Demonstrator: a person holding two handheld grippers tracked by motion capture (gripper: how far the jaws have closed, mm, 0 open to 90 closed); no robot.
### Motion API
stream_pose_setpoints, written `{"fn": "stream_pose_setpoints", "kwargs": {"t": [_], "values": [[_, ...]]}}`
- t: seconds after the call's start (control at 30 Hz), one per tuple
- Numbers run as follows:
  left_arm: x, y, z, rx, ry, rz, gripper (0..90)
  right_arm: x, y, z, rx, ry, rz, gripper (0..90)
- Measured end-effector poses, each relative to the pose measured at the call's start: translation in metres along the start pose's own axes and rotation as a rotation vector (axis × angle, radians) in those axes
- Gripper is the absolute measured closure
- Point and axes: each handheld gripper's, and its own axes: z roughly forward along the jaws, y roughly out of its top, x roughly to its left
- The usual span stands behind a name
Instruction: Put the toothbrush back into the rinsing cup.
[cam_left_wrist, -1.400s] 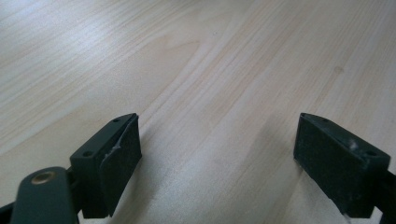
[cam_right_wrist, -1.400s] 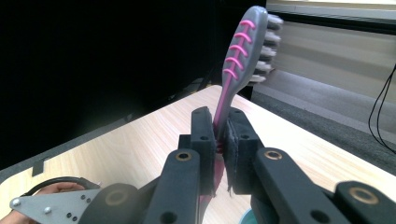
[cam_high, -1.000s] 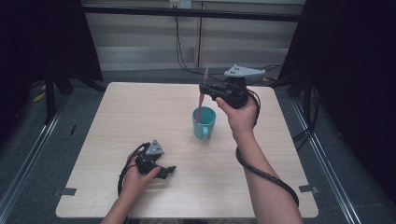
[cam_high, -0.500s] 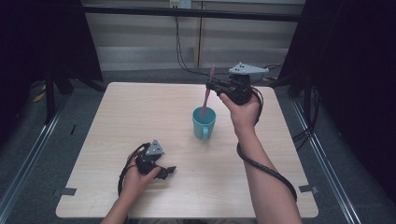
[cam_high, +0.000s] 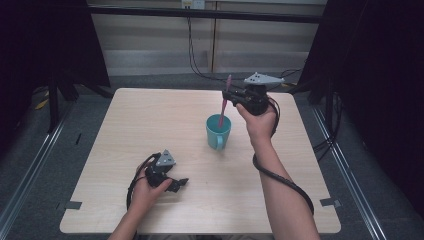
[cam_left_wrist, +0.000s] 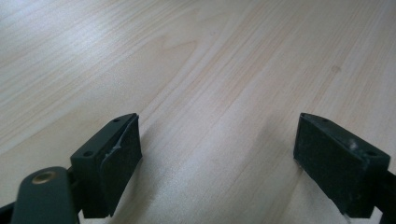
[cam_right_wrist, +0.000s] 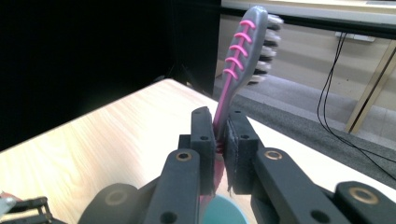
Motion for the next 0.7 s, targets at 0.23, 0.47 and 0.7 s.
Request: {"fn": "stream_pose_setpoints", "kwargs": {"t": [0.23, 0.47, 0.7], "values": [[0.000, 0.000, 0.000, 0.002, -0.001, 0.001, 14.7, 0.002, -0.021, 0.012, 0.022, -0.010, -0.024, 83.6], [0.000, 0.000, 0.000, 0.001, 0.000, -0.001, 14.8, 0.000, -0.040, 0.019, 0.028, -0.009, -0.016, 83.5], [0.000, 0.000, -0.001, 0.010, 0.000, 0.010, 15.2, -0.001, -0.058, 0.022, 0.043, 0.000, -0.006, 83.5]]}}
